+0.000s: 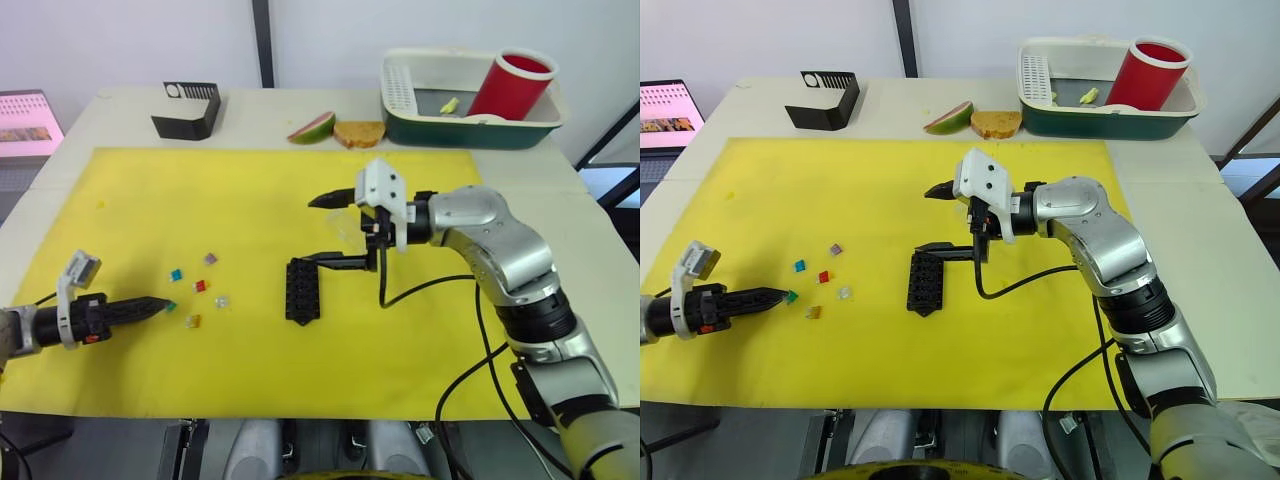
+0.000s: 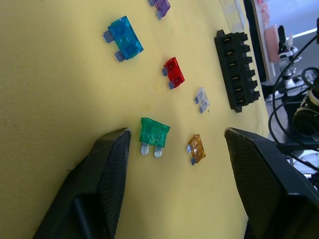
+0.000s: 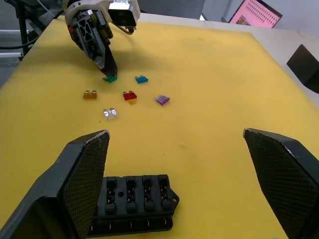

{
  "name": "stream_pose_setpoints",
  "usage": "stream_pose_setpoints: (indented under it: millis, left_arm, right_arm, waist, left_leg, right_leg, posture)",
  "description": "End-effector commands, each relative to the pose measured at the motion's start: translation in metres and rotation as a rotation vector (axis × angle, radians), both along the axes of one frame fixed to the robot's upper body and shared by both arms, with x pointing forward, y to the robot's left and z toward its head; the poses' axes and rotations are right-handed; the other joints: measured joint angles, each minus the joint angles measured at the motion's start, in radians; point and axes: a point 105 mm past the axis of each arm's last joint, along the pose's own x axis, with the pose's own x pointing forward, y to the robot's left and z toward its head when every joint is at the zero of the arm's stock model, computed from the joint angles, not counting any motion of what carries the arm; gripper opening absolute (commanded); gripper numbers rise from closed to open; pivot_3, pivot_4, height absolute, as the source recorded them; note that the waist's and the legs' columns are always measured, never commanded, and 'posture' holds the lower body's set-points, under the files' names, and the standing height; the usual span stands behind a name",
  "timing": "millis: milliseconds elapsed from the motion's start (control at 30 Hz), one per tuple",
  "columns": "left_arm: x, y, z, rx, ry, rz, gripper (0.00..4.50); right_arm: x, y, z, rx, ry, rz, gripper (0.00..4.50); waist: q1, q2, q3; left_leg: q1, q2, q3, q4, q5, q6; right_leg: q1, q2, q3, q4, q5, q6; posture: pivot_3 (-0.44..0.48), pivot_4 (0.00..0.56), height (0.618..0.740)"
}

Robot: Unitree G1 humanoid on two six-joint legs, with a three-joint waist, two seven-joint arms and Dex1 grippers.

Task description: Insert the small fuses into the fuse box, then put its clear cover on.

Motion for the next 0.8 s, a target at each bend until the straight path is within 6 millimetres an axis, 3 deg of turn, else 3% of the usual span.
stream_pose_setpoints:
  millis: [33,533,633,700,800]
  left_arm:
    - [-0.0052,-0.0074,-0.0114,-0.024,0.046,-0.008,2.29]
    - [-0.0047,-0.0011,-0.0081,-0.033,0.033,0.067,2.29]
    - [-0.0056,-0.0021,-0.0083,-0.03,0.031,0.072,1.4]
    - [-0.0044,-0.0026,-0.0078,-0.03,0.028,0.078,0.56]
    - [-0.0045,-0.0041,-0.0066,-0.035,0.023,0.084,0.56]
  right_arm:
    - [-0.0004,-0.0025,0.0123,0.014,-0.055,0.001,4.5]
    - [0.0021,-0.0041,0.0118,0.004,-0.059,0.001,4.5]
    - [0.0023,-0.0037,0.0113,0.001,-0.058,0.005,4.5]
    - [0.0029,-0.0036,0.0114,-0.001,-0.058,0.006,4.5]
    - [0.004,-0.0034,0.0115,0.001,-0.057,0.008,4.5]
  waist:
    - [-0.001,0.0,0.0]
    - [-0.001,0.0,0.0]
    - [-0.003,0.0,0.0]
    - [-0.003,0.0,0.0]
    - [-0.003,0.0,0.0]
  left_leg:
    - [0.0,0.0,0.0,0.0,0.0,0.0]
    - [0.0,0.0,0.0,0.0,0.0,0.0]
    - [0.0,0.0,0.0,0.0,0.0,0.0]
    - [0.0,0.0,0.0,0.0,0.0,0.0]
    - [0.0,0.0,0.0,0.0,0.0,0.0]
  right_leg:
    - [0.0,0.0,0.0,0.0,0.0,0.0]
    - [0.0,0.0,0.0,0.0,0.0,0.0]
    - [0.0,0.0,0.0,0.0,0.0,0.0]
    - [0.0,0.0,0.0,0.0,0.0,0.0]
    - [0.0,0.0,0.0,0.0,0.0,0.0]
  posture:
    - [0.0,0.15,0.74]
    - [0.0,0.15,0.74]
    - [0.0,0.15,0.74]
    - [0.0,0.15,0.74]
    - [0.0,0.15,0.74]
